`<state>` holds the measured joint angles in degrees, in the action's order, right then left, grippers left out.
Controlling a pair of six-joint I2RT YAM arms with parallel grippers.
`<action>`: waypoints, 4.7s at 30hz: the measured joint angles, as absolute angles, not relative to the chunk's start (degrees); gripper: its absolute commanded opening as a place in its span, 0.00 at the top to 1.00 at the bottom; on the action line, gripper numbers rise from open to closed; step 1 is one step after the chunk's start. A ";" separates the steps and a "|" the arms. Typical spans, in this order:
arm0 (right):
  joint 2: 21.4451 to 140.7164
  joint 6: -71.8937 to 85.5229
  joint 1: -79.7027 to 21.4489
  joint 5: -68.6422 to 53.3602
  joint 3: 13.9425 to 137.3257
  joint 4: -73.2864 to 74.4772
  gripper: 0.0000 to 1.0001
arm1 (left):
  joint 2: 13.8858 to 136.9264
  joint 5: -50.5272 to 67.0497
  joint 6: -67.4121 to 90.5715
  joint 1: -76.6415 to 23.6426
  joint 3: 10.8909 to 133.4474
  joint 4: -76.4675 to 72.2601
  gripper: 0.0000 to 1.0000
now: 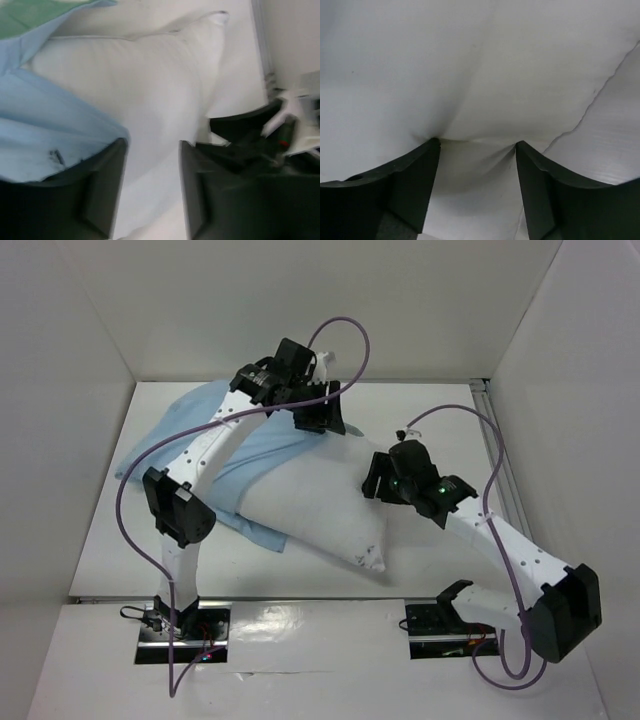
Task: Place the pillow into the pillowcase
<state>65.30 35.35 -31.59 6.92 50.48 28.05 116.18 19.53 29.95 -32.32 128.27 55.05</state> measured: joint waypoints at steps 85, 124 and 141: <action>70.43 19.03 -12.08 -1.52 77.43 39.16 0.00 | 99.00 20.21 26.48 -11.27 124.27 46.35 0.35; 66.39 17.06 -12.12 -6.48 67.79 47.83 0.00 | 75.05 -6.24 62.08 -31.33 35.24 9.96 0.17; 67.55 19.22 -12.12 -8.51 64.31 47.37 0.00 | 80.66 -13.34 63.83 -31.20 35.48 4.23 1.00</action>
